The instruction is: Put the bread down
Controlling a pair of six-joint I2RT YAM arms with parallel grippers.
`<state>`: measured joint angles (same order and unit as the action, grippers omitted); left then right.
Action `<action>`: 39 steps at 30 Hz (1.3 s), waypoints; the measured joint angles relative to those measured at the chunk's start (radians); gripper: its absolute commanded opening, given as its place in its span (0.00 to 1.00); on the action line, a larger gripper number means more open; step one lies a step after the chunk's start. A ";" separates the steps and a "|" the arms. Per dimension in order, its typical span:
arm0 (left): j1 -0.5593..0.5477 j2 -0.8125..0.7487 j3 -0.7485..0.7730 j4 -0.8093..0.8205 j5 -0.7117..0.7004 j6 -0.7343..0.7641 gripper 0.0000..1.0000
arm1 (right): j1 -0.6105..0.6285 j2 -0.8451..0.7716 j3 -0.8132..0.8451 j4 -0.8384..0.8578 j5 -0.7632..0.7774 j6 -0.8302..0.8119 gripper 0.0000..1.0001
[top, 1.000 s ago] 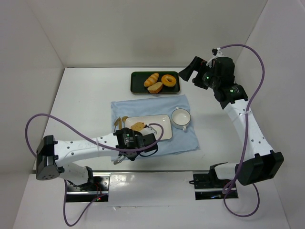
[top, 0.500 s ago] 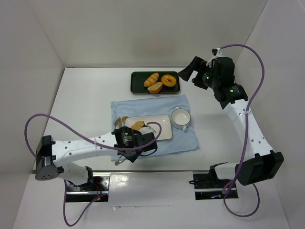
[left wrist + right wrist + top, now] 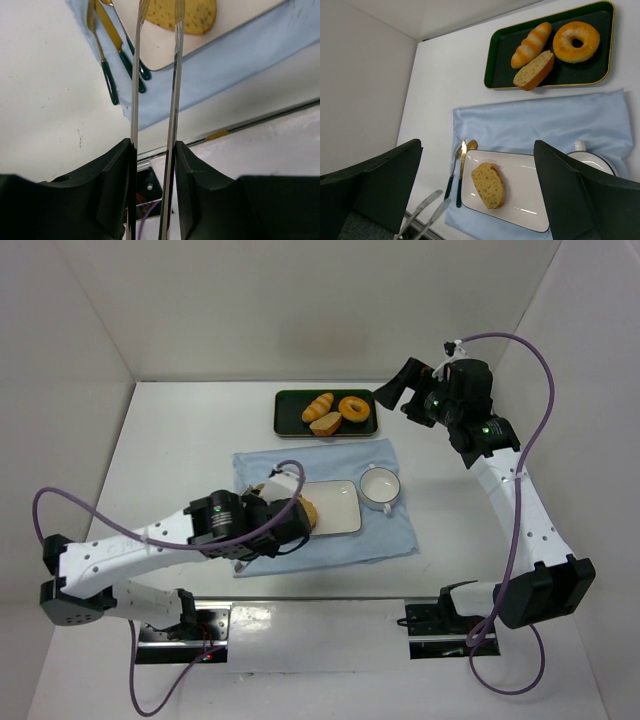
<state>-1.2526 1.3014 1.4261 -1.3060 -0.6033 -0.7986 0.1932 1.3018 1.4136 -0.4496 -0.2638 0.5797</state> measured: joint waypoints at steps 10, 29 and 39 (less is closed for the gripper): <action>0.326 -0.319 -0.277 0.276 -0.064 -0.041 0.50 | 0.000 0.018 0.000 0.000 -0.022 0.003 1.00; 1.024 -0.063 -0.452 0.874 0.360 0.117 0.50 | 0.000 0.021 -0.008 0.000 -0.040 -0.017 1.00; 1.126 0.142 -0.390 0.888 0.352 0.216 0.50 | 0.000 0.021 -0.012 -0.001 -0.040 -0.032 1.00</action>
<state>-0.1265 1.4437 1.0359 -0.4175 -0.2516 -0.5827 0.1932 1.3224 1.4014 -0.4507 -0.3042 0.5476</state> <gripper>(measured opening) 0.505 0.999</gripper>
